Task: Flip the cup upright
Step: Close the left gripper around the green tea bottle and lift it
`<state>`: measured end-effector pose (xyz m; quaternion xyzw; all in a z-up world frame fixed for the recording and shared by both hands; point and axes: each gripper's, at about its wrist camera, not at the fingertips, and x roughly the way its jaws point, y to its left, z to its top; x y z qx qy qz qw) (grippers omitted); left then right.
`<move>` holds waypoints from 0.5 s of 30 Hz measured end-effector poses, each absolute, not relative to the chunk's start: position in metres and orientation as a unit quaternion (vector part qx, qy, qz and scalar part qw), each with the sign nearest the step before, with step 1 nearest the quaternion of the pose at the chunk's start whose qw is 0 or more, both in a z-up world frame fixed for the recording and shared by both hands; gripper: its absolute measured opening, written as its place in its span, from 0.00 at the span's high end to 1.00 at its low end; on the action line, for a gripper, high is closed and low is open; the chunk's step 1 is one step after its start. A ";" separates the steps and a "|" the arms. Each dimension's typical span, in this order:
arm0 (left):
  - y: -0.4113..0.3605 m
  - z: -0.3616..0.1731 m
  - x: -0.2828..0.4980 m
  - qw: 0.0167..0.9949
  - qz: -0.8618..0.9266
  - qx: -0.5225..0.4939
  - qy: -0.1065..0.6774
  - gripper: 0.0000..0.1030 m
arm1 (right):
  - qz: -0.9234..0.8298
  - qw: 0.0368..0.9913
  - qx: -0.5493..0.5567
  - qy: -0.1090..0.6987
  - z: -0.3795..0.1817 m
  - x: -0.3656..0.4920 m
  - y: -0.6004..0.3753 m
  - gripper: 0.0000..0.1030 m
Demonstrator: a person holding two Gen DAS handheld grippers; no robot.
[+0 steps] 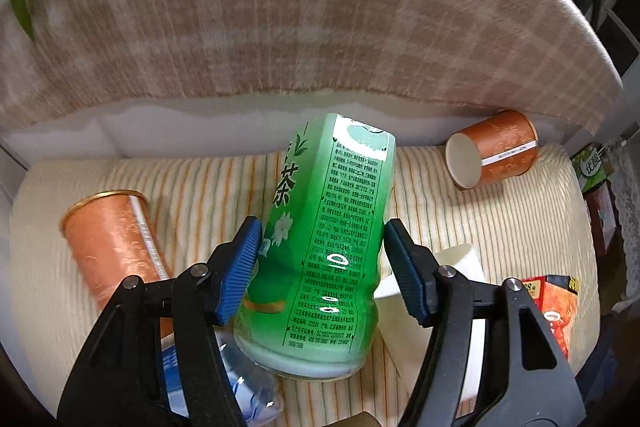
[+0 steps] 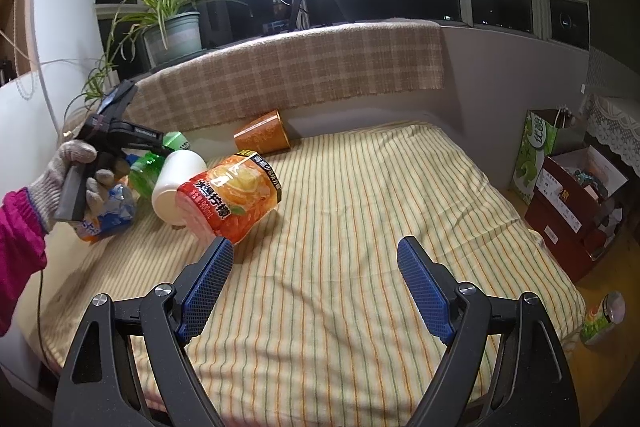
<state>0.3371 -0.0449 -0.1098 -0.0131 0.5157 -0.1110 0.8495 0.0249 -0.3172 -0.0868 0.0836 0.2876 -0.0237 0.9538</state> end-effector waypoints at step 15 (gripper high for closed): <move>-0.006 -0.040 0.235 0.887 -0.139 -0.038 0.439 0.37 | 0.029 0.954 0.082 0.288 -0.081 0.032 -0.288 0.18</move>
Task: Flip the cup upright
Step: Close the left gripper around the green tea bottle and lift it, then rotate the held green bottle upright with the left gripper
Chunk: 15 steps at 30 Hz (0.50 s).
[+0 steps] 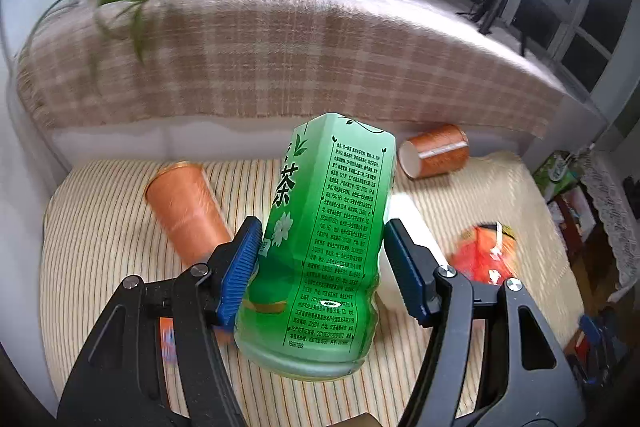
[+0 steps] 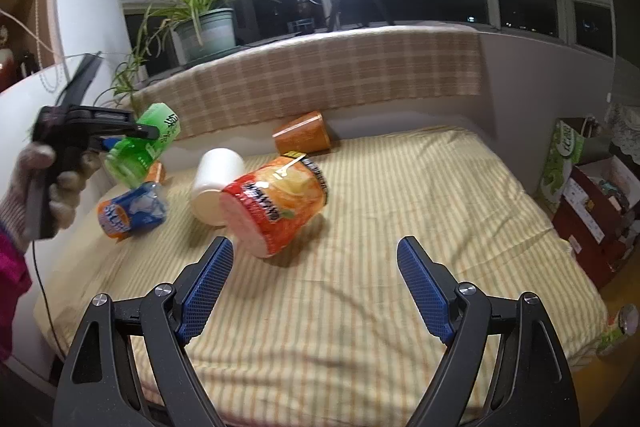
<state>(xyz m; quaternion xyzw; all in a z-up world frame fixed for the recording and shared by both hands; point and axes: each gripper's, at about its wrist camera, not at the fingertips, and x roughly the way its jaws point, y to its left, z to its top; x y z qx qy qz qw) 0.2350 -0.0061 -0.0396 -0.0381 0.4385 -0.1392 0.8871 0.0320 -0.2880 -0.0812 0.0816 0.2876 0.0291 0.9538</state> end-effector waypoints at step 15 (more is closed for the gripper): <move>0.010 -0.100 0.113 0.847 -0.159 -0.177 0.475 0.37 | 0.093 0.930 0.102 0.341 -0.100 0.056 -0.262 0.18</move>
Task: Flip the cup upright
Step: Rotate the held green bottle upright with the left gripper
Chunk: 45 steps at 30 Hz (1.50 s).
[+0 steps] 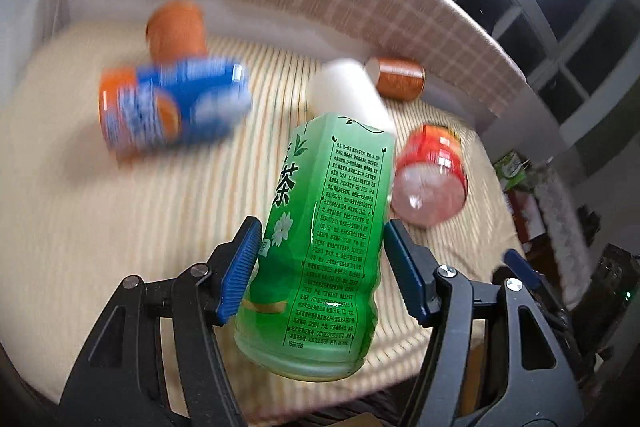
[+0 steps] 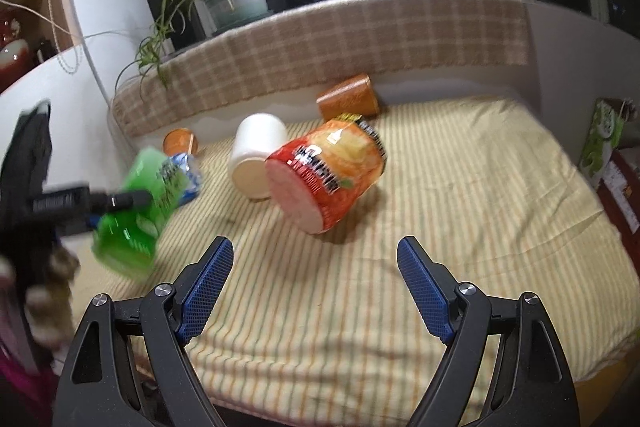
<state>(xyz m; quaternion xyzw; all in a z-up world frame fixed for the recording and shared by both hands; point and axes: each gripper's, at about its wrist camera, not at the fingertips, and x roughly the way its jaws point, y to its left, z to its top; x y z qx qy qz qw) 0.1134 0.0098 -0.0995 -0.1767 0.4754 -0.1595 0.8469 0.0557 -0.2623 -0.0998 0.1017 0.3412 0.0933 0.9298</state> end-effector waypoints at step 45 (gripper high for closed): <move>0.054 -0.096 0.041 0.872 -0.102 -0.060 0.476 0.29 | 0.266 0.764 0.258 0.528 -0.140 0.147 -0.173 0.18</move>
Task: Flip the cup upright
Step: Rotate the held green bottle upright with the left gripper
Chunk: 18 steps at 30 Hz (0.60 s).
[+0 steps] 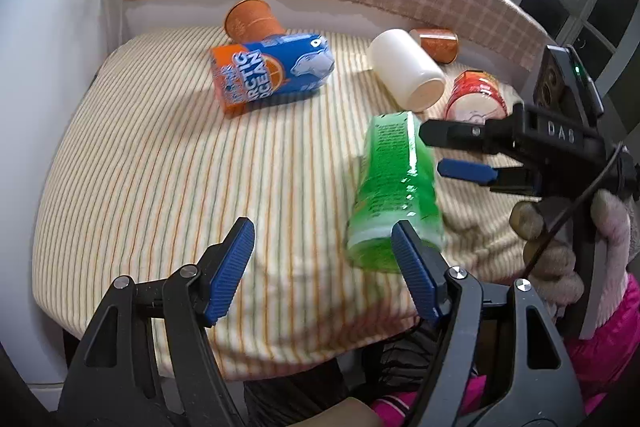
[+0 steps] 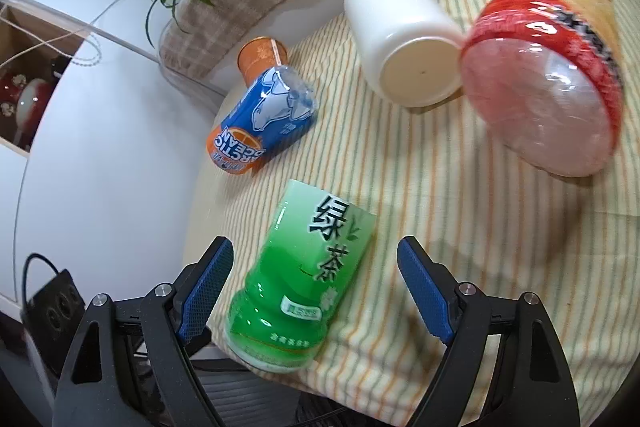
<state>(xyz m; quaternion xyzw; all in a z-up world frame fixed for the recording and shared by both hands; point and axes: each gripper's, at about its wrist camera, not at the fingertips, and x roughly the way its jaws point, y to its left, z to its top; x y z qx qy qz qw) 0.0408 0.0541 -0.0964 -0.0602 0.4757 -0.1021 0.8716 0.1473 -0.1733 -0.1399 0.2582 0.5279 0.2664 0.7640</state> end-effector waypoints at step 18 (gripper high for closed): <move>0.057 -0.109 0.032 0.868 -0.090 -0.052 0.486 0.29 | 0.278 0.729 0.265 0.566 -0.161 0.166 -0.155 0.38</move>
